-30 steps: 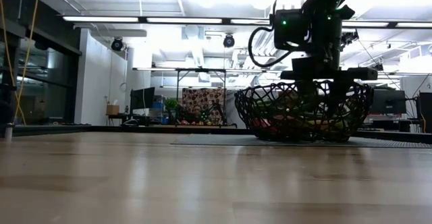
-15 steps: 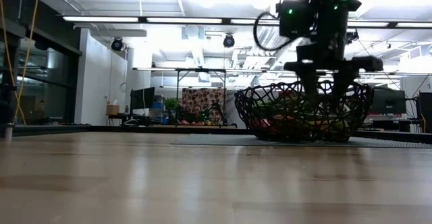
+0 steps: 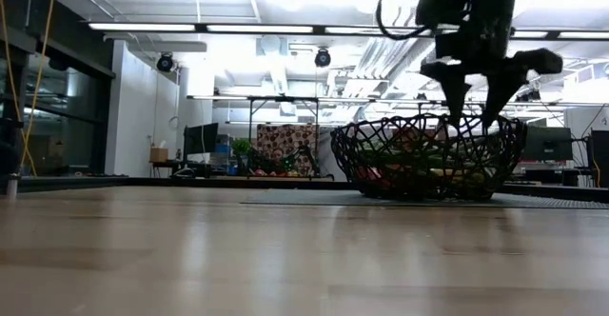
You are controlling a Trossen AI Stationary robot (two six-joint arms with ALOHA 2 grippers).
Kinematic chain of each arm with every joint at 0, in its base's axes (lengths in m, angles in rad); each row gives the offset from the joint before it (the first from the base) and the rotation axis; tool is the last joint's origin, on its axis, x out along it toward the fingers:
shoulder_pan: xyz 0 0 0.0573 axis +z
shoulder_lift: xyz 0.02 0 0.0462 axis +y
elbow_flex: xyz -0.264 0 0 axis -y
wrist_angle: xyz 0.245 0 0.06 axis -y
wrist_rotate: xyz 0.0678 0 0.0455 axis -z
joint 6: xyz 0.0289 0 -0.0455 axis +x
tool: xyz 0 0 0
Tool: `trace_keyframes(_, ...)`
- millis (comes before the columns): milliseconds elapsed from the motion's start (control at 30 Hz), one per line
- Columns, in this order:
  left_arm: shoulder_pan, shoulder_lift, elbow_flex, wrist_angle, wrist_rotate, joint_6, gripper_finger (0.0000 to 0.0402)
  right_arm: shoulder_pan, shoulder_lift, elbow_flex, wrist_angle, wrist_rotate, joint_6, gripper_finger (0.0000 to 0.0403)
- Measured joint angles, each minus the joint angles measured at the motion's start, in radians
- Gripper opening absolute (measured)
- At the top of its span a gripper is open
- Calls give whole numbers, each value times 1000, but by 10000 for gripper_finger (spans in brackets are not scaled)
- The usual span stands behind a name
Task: Build produce basket
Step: Put the green beans into the black basket
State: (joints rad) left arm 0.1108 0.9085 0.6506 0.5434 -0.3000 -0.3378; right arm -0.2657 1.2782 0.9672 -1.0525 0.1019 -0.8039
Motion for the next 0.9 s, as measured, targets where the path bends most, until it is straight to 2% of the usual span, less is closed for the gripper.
trace_keyframes(167, 0, 0, 0, 0, 0, 0, 225, 0, -100, 0, -65, 2, 148, 204)
trace_keyframes(300, 3, 0, 0, 0, 0, 0, 225, 0, -221, 0, -92, 15, 345, 204)
trace_keyframes(400, 8, 0, 0, 0, 0, 0, 225, 0, -302, 0, -138, 62, 570, 204)
trace_keyframes(600, 8, 0, 0, 0, -3, 0, 225, 0, -367, 0, -283, 70, 1049, 196)
trace_keyframes(733, 8, 0, 0, 0, -3, 0, 225, 0, -369, 0, -322, 132, 1287, 144)
trace_keyframes(900, 8, 0, 0, 0, -3, 0, 225, 0, -369, 0, -348, 197, 1531, 25)
